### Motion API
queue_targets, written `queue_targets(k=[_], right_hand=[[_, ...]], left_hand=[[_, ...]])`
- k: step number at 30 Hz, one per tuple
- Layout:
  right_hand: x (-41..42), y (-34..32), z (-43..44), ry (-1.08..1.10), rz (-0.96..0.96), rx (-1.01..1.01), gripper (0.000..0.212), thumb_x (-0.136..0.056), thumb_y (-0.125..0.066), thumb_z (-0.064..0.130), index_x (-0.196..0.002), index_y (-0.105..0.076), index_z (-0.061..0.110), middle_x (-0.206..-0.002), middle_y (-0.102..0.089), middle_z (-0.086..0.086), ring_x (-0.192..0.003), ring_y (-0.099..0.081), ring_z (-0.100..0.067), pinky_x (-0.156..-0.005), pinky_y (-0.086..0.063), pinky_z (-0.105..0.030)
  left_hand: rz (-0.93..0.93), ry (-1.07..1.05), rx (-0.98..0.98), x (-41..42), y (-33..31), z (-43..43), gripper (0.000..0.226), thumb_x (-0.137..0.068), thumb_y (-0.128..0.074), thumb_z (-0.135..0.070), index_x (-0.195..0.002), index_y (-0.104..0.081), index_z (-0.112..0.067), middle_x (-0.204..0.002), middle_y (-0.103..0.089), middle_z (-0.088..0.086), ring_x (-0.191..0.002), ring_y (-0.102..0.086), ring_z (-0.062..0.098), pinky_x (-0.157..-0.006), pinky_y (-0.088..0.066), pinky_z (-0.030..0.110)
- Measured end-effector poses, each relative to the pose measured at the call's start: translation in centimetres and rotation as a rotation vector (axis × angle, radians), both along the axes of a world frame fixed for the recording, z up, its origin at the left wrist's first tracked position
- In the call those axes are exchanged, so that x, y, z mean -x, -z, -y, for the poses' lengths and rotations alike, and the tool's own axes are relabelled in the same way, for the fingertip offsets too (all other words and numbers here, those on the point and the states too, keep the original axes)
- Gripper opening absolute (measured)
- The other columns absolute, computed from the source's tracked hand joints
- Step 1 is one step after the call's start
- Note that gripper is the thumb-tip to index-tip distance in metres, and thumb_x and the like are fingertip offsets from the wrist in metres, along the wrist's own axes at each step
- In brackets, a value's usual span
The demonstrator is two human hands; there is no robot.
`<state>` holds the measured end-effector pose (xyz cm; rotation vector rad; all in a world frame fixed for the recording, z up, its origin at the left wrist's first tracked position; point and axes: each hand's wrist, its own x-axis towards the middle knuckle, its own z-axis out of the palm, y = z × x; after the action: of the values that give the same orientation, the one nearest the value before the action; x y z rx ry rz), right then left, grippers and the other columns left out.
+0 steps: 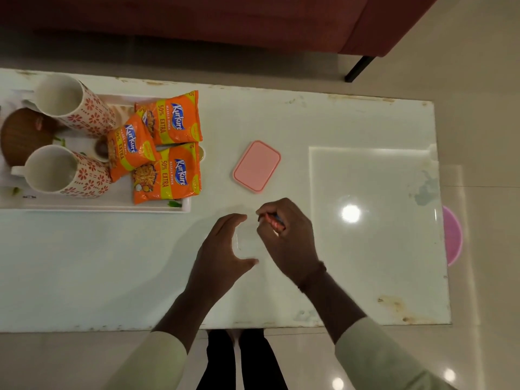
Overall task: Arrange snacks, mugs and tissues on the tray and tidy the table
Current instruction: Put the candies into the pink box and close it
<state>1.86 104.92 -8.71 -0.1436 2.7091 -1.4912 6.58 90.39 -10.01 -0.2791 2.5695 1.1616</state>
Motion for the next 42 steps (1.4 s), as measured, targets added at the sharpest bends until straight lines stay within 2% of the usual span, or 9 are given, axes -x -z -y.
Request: queue_targets(k=[5,12,19,22,25,27,33,36,42], right_hand=[[-2.0,0.9,0.3,-0.036,0.062,-0.047,0.014,-0.081,-0.065,0.013,-0.094,-0.065,0.019,-0.091,-0.063,0.01,-0.087,-0.057,-0.007,-0.077,-0.05,-0.027],[-2.4,0.2,0.1,0.029,0.036,-0.056,0.021,-0.081,-0.065,0.015,-0.102,-0.066,0.02,-0.101,-0.064,0.01,-0.097,-0.055,-0.003,-0.085,-0.042,-0.009],[4.5,-0.8,0.8,0.145,-0.072,-0.095,0.027,-0.085,-0.061,0.01,-0.11,-0.067,0.017,-0.111,-0.068,0.002,-0.106,-0.062,-0.015,-0.092,-0.051,-0.031],[8.7,0.9,1.6,-0.105,0.097,-0.342,0.055,-0.08,-0.072,0.032,-0.132,-0.056,0.021,-0.139,-0.055,-0.002,-0.128,-0.047,-0.023,-0.107,-0.042,-0.043],[10.7,3.5,1.9,-0.368,0.217,-0.593,0.095,-0.072,-0.075,0.056,-0.151,-0.03,0.029,-0.161,-0.02,-0.008,-0.149,-0.011,-0.036,-0.117,-0.02,-0.055],[10.8,4.9,1.6,-0.452,0.204,-0.703,0.095,-0.075,-0.07,0.061,-0.153,-0.025,0.031,-0.164,-0.01,-0.009,-0.15,-0.001,-0.039,-0.117,-0.019,-0.06],[8.6,5.0,0.7,-0.444,0.024,-0.697,0.057,-0.092,-0.055,0.047,-0.138,-0.049,0.014,-0.153,-0.037,-0.017,-0.144,-0.025,-0.045,-0.112,-0.036,-0.056],[7.0,3.6,0.4,-0.319,-0.155,-0.534,0.037,-0.096,-0.057,0.026,-0.126,-0.06,0.006,-0.136,-0.06,-0.015,-0.125,-0.057,-0.036,-0.088,-0.058,-0.048],[4.1,-0.8,-0.9,-0.077,-0.447,-0.292,0.031,-0.101,-0.046,0.021,-0.112,-0.069,0.002,-0.111,-0.072,-0.012,-0.103,-0.067,-0.025,-0.089,-0.052,-0.026]], left_hand=[[-0.017,0.004,-0.025,0.1,-0.1,-0.3,0.08,-0.064,-0.089,-0.036,-0.132,-0.052,-0.017,-0.135,-0.059,0.001,-0.123,-0.056,0.017,-0.1,-0.052,0.043],[-0.016,-0.03,-0.051,0.3,-0.3,-0.7,0.078,-0.065,-0.088,-0.035,-0.131,-0.052,-0.012,-0.131,-0.061,0.007,-0.118,-0.06,0.023,-0.099,-0.052,0.042],[0.009,-0.041,-0.017,0.2,-0.3,-0.3,0.08,-0.063,-0.09,-0.035,-0.131,-0.049,-0.024,-0.133,-0.057,-0.002,-0.12,-0.056,0.018,-0.1,-0.051,0.04],[0.001,-0.047,0.008,-0.1,0.0,0.0,0.08,-0.063,-0.09,-0.035,-0.131,-0.049,-0.024,-0.132,-0.057,-0.003,-0.119,-0.056,0.017,-0.1,-0.05,0.039],[0.004,-0.049,0.035,-0.6,0.5,0.4,0.08,-0.063,-0.09,-0.036,-0.131,-0.049,-0.025,-0.132,-0.058,-0.003,-0.117,-0.056,0.016,-0.099,-0.048,0.036],[0.01,-0.046,0.046,-0.9,0.9,0.6,0.081,-0.063,-0.089,-0.039,-0.131,-0.048,-0.026,-0.133,-0.057,-0.004,-0.113,-0.053,0.01,-0.098,-0.045,0.031],[0.037,-0.028,0.051,-1.7,1.9,0.8,0.082,-0.061,-0.088,-0.044,-0.13,-0.045,-0.031,-0.132,-0.056,-0.007,-0.11,-0.05,0.006,-0.092,-0.039,0.022],[0.016,-0.016,0.056,-2.1,2.3,0.9,0.082,-0.061,-0.088,-0.046,-0.129,-0.044,-0.033,-0.131,-0.056,-0.008,-0.11,-0.051,0.005,-0.092,-0.039,0.021],[0.017,0.028,-0.01,-2.0,1.5,1.5,0.1,-0.058,-0.077,-0.069,-0.141,-0.026,-0.042,-0.15,-0.04,-0.012,-0.13,-0.038,0.003,-0.106,-0.039,0.036]])
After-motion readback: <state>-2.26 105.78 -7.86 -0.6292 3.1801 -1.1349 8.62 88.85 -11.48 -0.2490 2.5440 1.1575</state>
